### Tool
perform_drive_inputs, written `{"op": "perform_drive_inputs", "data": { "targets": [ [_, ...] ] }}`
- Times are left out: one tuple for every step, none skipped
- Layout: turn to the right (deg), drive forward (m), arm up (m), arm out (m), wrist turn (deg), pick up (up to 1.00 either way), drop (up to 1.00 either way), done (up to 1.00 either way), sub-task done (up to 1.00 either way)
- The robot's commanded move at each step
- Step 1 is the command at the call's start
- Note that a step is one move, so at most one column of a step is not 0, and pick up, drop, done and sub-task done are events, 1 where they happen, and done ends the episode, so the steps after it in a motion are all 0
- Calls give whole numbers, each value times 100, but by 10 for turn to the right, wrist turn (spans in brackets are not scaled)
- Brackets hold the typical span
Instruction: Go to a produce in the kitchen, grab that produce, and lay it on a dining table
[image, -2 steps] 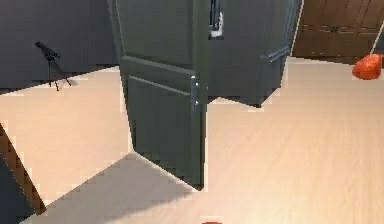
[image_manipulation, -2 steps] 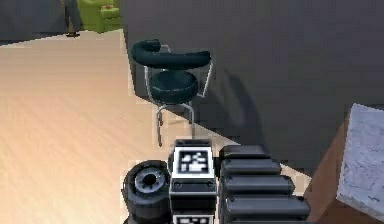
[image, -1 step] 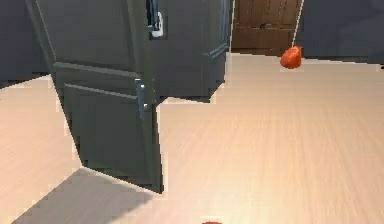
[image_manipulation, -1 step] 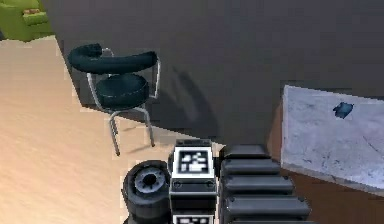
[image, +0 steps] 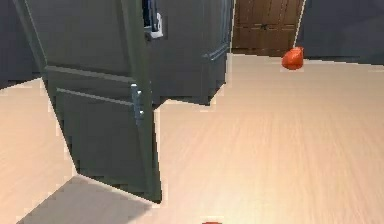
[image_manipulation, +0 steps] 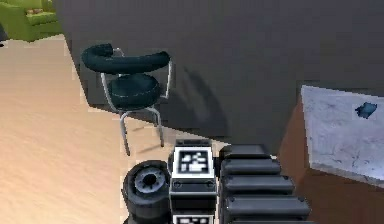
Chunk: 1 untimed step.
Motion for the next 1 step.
{"op": "perform_drive_inputs", "data": {
  "targets": [
    [330,0,0,0,0,0,0,0,0]
  ]
}}
